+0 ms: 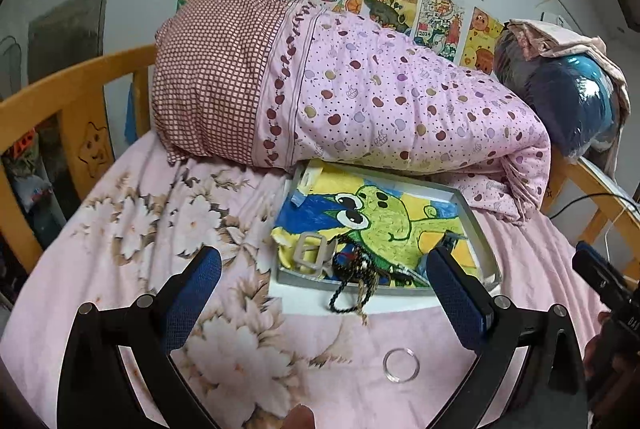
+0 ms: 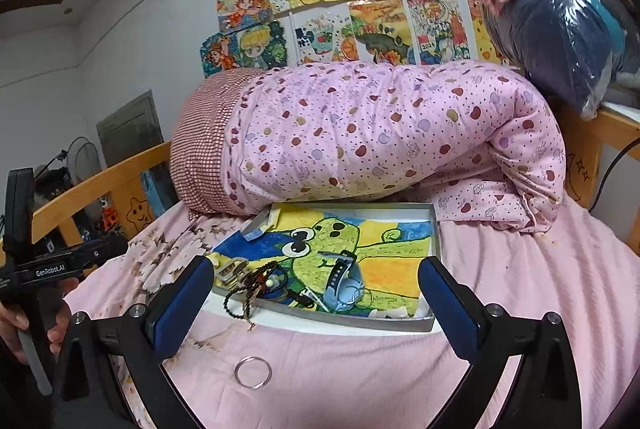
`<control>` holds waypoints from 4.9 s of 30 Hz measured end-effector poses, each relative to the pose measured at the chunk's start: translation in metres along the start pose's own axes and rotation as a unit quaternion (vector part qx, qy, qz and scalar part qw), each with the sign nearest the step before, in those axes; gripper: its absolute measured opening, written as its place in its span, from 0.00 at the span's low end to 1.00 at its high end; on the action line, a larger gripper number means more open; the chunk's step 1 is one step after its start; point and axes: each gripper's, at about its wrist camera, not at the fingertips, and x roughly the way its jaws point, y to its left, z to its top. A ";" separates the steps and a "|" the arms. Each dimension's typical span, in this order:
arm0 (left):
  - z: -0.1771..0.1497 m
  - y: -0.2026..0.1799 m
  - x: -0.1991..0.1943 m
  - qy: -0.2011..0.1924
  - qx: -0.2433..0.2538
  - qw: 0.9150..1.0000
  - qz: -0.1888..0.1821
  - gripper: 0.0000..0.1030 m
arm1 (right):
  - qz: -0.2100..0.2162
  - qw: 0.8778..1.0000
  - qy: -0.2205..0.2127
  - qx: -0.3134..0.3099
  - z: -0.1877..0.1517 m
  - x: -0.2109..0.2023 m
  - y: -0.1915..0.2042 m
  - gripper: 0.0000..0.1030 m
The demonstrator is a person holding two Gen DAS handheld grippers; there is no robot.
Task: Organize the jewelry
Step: 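Withdraw both tools from the tray back over the bed, then move the right tool to the last silver ring and the left tool to the tray edge, then grasp the silver ring with the right tool while the left tool grasps the necklace's hanging gold chain, then carry the ring into the tray while the left tool tucks the chain in, open both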
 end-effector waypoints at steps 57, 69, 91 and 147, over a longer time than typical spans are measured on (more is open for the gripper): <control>-0.088 0.029 0.115 0.187 0.038 0.980 -0.060 0.97 | -0.025 0.954 0.276 -0.118 -0.115 0.159 0.028 1.00; -0.081 0.024 0.139 0.175 0.033 0.980 -0.085 0.97 | -0.068 0.956 0.264 -0.109 -0.106 0.176 0.011 1.00; -0.071 0.000 0.162 0.199 -0.010 0.963 -0.179 0.47 | -0.065 0.961 0.246 -0.109 -0.103 0.181 0.010 0.76; 0.019 -0.025 0.080 0.120 0.030 0.980 -0.156 0.00 | 0.037 0.988 0.128 -0.078 -0.019 0.113 0.028 0.02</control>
